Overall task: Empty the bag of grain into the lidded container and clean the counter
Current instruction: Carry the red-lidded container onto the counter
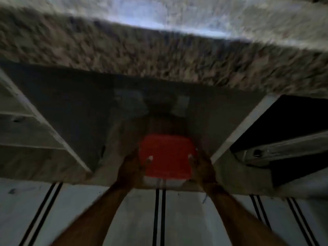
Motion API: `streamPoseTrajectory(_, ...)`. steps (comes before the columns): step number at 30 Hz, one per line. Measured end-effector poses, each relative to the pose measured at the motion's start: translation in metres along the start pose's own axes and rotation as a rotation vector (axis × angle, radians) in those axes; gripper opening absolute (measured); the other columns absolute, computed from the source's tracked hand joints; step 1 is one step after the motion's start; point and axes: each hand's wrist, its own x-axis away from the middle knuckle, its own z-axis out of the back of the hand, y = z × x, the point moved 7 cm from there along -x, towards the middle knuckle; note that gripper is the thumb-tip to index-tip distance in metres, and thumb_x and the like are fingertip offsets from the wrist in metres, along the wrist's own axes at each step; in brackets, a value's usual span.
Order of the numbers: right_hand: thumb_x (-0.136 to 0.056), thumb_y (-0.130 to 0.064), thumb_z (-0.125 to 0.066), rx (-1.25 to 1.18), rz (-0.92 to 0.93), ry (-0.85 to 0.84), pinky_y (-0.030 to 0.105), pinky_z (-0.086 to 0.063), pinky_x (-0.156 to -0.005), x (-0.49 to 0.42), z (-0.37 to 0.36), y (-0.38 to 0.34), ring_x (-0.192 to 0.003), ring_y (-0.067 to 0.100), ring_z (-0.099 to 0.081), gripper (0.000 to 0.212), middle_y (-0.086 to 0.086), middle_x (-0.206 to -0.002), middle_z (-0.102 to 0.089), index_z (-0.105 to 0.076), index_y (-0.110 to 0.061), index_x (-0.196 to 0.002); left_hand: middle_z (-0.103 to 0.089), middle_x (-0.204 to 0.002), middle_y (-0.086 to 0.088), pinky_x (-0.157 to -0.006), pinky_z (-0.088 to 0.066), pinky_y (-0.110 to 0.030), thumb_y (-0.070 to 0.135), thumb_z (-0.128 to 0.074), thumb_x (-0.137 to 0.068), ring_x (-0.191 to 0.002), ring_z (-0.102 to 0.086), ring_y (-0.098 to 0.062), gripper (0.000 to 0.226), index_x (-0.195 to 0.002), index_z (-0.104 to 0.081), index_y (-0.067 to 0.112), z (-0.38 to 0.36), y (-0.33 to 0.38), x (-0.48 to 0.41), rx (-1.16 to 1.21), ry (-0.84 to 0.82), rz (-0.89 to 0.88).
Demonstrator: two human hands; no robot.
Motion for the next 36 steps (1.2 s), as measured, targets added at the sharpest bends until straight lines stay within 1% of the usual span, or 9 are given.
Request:
streamPoseTrajectory(2,-0.099,-0.059,-0.036,0.045,-0.05,-0.008,0.039,-0.037,-0.11,-0.017,-0.026,0.028,-0.131,0.032,-0.049,0.066,0.011,-0.145,-0.053,-0.045,-0.018,-0.149,-0.064,-0.122,0.018,-0.086,-0.053,-0.011,0.042,-0.068,-0.094,-0.105,-0.064,0.012,0.048,-0.138,-0.052,0.031,-0.024,-0.036,-0.018,0.127,-0.016,0.055)
streamPoseTrajectory(5,-0.1,-0.065,-0.029,0.099,-0.135,0.007,0.04,-0.031,-0.114,-0.047,-0.061,0.064,-0.135,0.041,-0.047,0.079,0.024,-0.147,-0.051,-0.046,-0.004,-0.148,-0.063,-0.133,0.005,-0.11,-0.045,-0.033,0.066,-0.064,-0.081,-0.123,-0.061,-0.015,0.074,-0.141,-0.055,0.023,-0.049,-0.09,-0.053,0.103,0.028,0.122)
streamPoseTrajectory(11,-0.1,-0.05,-0.05,-0.035,-0.299,0.037,0.044,-0.035,-0.115,-0.065,-0.085,0.099,-0.138,0.042,-0.046,0.069,0.026,-0.15,-0.047,-0.04,-0.007,-0.153,-0.069,-0.13,-0.015,-0.107,-0.048,-0.039,0.067,-0.064,-0.083,-0.122,-0.065,-0.029,0.078,-0.135,-0.063,0.008,-0.066,-0.129,-0.082,0.076,0.036,0.253)
streamPoseTrajectory(15,-0.073,-0.083,-0.036,-0.134,-0.301,0.046,0.044,-0.044,-0.109,-0.04,-0.066,0.077,-0.127,0.04,-0.057,0.105,0.022,-0.137,-0.061,-0.049,-0.011,-0.148,-0.061,-0.14,-0.019,-0.113,-0.039,-0.031,0.065,-0.067,-0.084,-0.129,-0.059,-0.034,0.087,-0.143,-0.052,0.004,-0.044,-0.106,-0.057,0.009,0.073,0.325)
streamPoseTrajectory(17,-0.076,-0.08,-0.038,-0.191,-0.342,0.009,0.04,-0.046,-0.105,-0.01,-0.037,0.041,-0.122,0.039,-0.061,0.099,0.022,-0.132,-0.065,-0.055,-0.009,-0.142,-0.054,-0.148,-0.014,-0.108,-0.027,-0.022,0.051,-0.068,-0.091,-0.135,-0.052,-0.031,0.078,-0.149,-0.043,0.006,-0.02,-0.068,-0.031,0.044,0.049,0.32)
streamPoseTrajectory(21,-0.099,-0.05,-0.055,-0.26,-0.436,-0.02,0.031,-0.046,-0.095,0.054,0.022,-0.023,-0.117,0.034,-0.063,0.056,0.018,-0.129,-0.066,-0.059,-0.005,-0.133,-0.067,-0.132,-0.012,-0.094,-0.045,-0.024,0.076,-0.059,-0.081,-0.114,-0.066,-0.028,0.085,-0.135,-0.059,0.01,0.035,-0.005,0.031,-0.022,0.017,0.455)
streamPoseTrajectory(25,-0.093,-0.06,-0.055,-0.209,-0.479,-0.025,0.029,-0.047,-0.08,0.122,0.105,-0.102,-0.101,0.035,-0.069,0.063,0.018,-0.111,-0.072,-0.064,-0.004,-0.119,-0.072,-0.117,-0.01,-0.091,-0.055,-0.035,0.081,-0.054,-0.08,-0.102,-0.069,-0.03,0.08,-0.125,-0.062,0.015,0.116,0.095,0.102,-0.129,0.036,0.501)
streamPoseTrajectory(31,-0.084,-0.071,-0.048,-0.16,-0.474,-0.044,0.036,-0.053,-0.084,0.203,0.255,-0.252,-0.099,0.029,-0.068,0.071,0.011,-0.11,-0.07,-0.061,-0.012,-0.121,-0.07,-0.115,-0.013,-0.088,-0.054,-0.043,0.077,-0.055,-0.082,-0.104,-0.067,-0.036,0.072,-0.118,-0.058,0.014,0.242,0.28,0.189,-0.275,0.051,0.514)
streamPoseTrajectory(36,-0.095,-0.054,-0.055,-0.078,-0.346,0.006,0.033,-0.04,-0.08,0.232,0.367,-0.358,-0.106,0.034,-0.064,0.053,0.016,-0.114,-0.067,-0.06,-0.009,-0.124,-0.068,-0.108,-0.007,-0.073,-0.042,-0.036,0.076,-0.054,-0.083,-0.098,-0.065,-0.034,0.068,-0.111,-0.056,0.014,0.336,0.414,0.221,-0.386,0.125,0.365)
